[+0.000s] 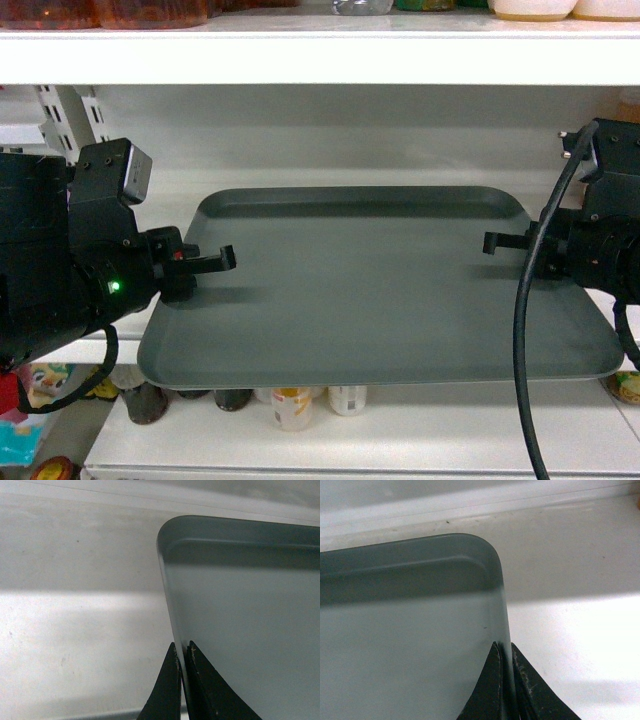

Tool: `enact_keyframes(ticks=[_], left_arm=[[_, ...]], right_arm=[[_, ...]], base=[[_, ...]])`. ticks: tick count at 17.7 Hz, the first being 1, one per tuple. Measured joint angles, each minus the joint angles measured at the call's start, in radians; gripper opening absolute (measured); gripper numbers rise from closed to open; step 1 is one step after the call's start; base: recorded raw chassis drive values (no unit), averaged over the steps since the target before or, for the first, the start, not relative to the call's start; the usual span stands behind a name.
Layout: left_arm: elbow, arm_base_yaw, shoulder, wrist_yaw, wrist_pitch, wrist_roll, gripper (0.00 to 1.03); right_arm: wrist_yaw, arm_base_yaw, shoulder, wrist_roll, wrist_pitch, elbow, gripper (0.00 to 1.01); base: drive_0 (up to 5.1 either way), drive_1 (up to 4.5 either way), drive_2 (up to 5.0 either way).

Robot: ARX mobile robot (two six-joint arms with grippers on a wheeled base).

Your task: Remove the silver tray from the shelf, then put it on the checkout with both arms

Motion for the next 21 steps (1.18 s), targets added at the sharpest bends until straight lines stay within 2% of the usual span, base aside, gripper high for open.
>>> enact_keyframes(ticks=[21], left_arm=[[-0.004, 0.000, 0.001, 0.000, -0.001, -0.003, 0.03]], right_arm=[[0.003, 0.000, 0.000, -0.005, 0.002, -0.002, 0.03]], base=[[0.1, -4.22, 4.4]])
